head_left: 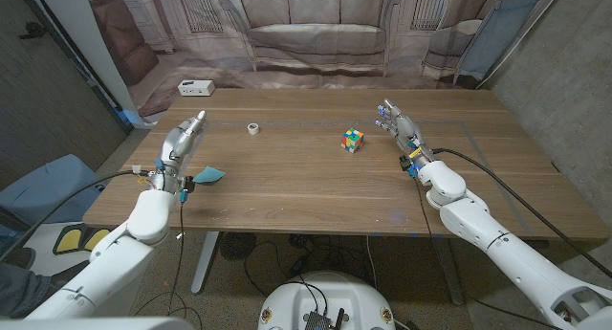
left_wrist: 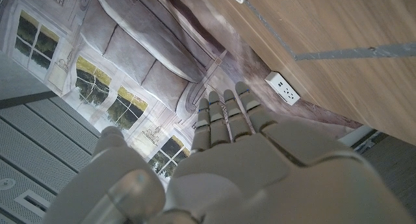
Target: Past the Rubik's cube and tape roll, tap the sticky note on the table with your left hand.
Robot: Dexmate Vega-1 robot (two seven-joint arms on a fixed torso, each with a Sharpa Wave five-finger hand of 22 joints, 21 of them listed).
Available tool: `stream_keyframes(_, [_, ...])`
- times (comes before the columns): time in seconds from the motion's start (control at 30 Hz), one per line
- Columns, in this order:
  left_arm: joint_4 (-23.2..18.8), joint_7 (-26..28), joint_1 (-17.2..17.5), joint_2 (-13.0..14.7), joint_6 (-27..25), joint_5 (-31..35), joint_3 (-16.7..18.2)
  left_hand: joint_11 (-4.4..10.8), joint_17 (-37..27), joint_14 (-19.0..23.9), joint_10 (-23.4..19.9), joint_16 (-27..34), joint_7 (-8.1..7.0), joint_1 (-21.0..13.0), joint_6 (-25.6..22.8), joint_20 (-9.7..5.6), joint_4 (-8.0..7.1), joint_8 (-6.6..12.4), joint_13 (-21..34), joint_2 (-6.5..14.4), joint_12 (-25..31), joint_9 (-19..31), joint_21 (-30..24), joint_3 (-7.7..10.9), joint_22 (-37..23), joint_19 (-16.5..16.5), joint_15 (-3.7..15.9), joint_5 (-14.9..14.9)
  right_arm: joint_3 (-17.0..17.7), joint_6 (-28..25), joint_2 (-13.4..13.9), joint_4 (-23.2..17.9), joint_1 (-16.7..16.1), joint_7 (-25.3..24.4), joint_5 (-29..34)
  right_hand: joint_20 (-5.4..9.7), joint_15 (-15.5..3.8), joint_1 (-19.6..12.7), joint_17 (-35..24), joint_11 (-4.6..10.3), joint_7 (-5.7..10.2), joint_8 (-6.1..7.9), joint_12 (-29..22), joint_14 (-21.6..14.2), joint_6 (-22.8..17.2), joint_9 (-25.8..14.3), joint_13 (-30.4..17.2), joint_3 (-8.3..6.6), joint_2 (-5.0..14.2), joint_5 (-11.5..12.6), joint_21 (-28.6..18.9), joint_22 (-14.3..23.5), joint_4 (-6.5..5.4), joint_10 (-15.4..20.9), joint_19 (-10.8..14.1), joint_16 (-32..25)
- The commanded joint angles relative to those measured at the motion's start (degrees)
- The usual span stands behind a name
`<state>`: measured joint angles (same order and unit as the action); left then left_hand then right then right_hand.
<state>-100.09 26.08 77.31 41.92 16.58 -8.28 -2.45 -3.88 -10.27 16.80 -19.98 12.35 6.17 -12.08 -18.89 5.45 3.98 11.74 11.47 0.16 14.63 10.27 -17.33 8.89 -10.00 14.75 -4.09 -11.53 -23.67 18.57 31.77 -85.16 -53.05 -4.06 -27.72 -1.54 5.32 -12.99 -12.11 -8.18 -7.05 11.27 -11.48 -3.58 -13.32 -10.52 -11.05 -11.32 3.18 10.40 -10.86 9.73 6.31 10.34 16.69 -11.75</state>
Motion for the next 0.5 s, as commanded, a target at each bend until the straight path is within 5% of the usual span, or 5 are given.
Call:
stream_keyframes(0.03, [-1.7, 3.7, 1.7, 1.3, -5.1, 7.2, 1.5, -0.18, -0.1, 0.9, -0.7, -0.1, 0.02, -0.5, -0.7, -0.02, 0.38, 0.35, 0.1, -0.4, 0.3, 0.1, 0.0, 0.13, -0.1, 0.5, -0.05, 0.2, -0.2, -0.3, -0.2, -1.3, -0.9, -1.9, 1.2, -0.21, 0.19, -0.2, -0.2, -0.19, 0.07, 0.27, -0.2, -0.5, -0.7, -0.3, -0.2, 0.12, 0.37, 0.2, -0.3, 0.2, 0.33, 0.5, 0.6, -0.3])
stream_keyframes(0.5, [-8.7, 8.7, 5.7, 5.2, -21.0, 21.3, 2.6, 0.19, -0.1, 1.8, -1.9, -0.1, -0.07, -0.6, -1.9, 0.10, 0.61, 0.50, 0.1, -0.3, 0.5, 0.1, 0.4, 0.12, -0.1, 1.1, 0.32, 0.2, -0.4, -1.1, -0.2, -3.5, -2.1, -3.7, 2.2, -0.23, 0.25, -0.3, -0.2, -0.15, 0.08, 0.26, -0.1, -0.5, -0.9, -0.3, -0.2, 0.12, 0.41, 0.2, -0.3, 0.2, 0.41, 0.4, 0.6, -0.2])
